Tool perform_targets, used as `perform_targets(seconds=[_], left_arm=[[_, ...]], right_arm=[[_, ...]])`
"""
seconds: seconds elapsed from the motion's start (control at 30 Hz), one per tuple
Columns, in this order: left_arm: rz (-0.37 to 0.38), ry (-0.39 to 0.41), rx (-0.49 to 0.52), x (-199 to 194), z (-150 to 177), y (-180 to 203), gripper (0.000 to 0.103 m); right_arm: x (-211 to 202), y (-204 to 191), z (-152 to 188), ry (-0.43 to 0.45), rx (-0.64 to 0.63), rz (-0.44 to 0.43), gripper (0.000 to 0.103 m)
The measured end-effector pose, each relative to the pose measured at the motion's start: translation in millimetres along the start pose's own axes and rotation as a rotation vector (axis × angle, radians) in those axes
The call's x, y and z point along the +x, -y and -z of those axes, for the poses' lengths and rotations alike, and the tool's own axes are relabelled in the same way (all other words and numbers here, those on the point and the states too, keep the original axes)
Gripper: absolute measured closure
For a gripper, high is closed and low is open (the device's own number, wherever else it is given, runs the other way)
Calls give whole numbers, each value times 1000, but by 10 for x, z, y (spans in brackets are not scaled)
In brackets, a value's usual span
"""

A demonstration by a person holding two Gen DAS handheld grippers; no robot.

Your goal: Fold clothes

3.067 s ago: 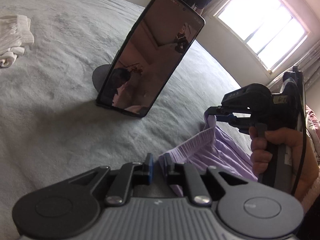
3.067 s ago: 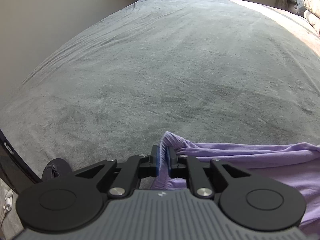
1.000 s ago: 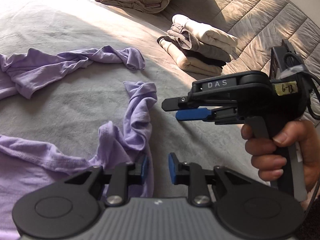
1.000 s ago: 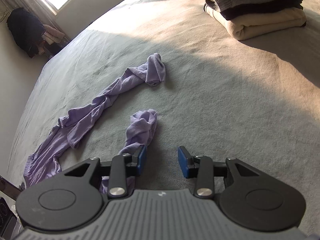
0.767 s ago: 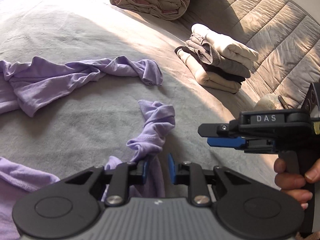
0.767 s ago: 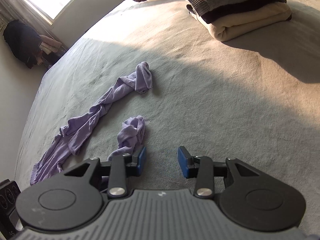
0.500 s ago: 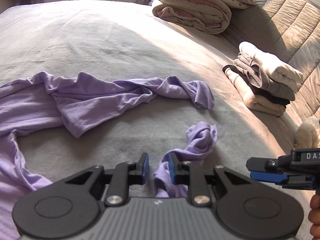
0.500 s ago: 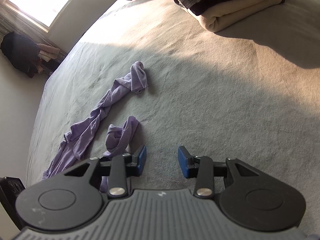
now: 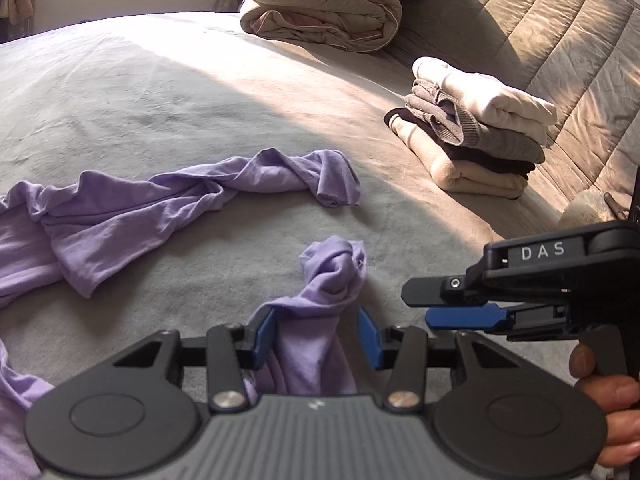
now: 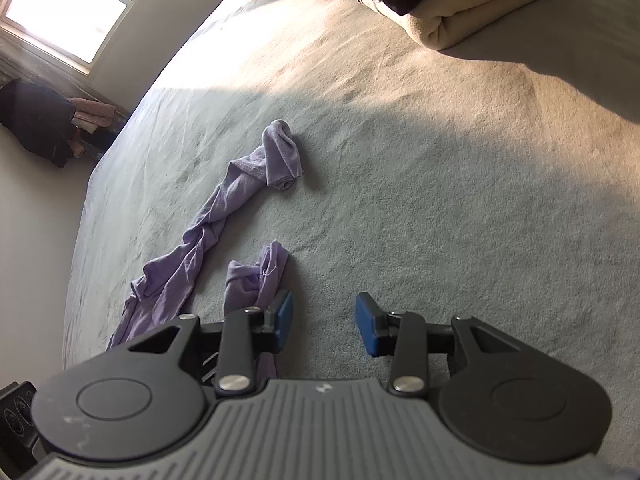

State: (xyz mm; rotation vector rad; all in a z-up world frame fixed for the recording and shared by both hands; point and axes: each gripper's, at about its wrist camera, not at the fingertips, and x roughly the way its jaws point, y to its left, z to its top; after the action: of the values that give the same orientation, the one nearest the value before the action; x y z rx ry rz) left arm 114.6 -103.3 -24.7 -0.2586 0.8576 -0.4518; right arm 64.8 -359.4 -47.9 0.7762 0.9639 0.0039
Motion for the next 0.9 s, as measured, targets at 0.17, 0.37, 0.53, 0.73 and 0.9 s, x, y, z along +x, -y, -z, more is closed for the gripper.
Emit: perform_targets(seconds=[0.17,0.37,0.53,0.73,0.9], left_arm=[[29,19,-22,67,0,-27,95],[29,17,-125,121,-57,-247,96],[218,-28,-244,166,-48,-361,97],[426,-46,-297,25,-36,-247,97],[503,-38,-294,-169,-90,-120,97]], right_arm=[[9,1,5,-7,-15,0,63],[90,-19,-20,-4,-23,-31,63],[119,-12,-38,0,-17,-54,63],[42,6,-71,11,-34,-52,63],[-67,24,-94,39,-58,-92,63]])
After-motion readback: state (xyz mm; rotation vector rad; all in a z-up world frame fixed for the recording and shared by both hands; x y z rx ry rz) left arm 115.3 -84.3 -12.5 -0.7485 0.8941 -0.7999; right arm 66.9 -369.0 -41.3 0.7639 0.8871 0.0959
